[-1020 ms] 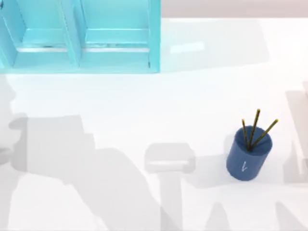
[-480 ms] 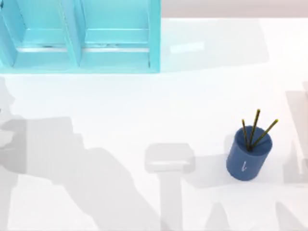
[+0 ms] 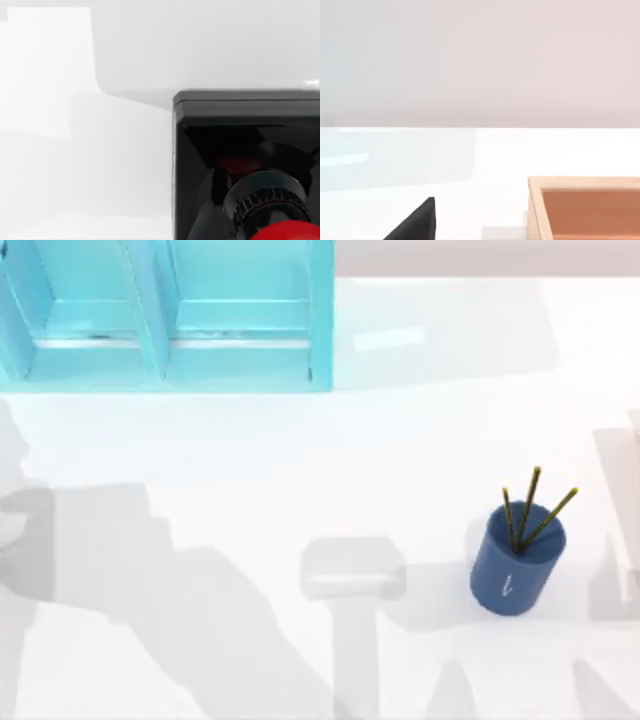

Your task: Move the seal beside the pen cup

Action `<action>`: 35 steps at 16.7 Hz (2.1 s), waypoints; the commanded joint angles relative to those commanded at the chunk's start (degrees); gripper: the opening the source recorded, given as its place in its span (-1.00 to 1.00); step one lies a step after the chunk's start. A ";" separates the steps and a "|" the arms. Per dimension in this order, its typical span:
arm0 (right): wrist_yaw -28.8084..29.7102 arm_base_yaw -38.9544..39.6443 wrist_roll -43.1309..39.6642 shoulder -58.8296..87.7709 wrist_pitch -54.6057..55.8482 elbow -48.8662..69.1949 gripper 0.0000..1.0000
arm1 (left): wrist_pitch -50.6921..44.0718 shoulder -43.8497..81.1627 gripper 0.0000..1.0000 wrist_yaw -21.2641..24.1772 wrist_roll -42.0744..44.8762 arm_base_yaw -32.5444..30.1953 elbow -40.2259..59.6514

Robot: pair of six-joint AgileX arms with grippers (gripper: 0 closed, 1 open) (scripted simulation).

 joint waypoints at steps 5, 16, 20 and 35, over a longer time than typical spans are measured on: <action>0.00 0.00 0.00 0.00 0.00 0.00 1.00 | 0.00 0.00 -1.00 0.00 0.00 0.00 0.00; 0.00 0.00 0.00 0.00 0.00 0.00 1.00 | -4.26 -0.58 -1.00 -0.01 -3.55 -3.82 4.04; 0.00 0.00 0.00 0.00 0.00 0.00 1.00 | -17.36 -2.86 -1.00 0.00 -12.77 -13.18 13.37; 0.00 0.00 0.00 0.00 0.00 0.00 1.00 | -33.25 -1.93 -1.00 -0.05 -28.56 -28.33 29.68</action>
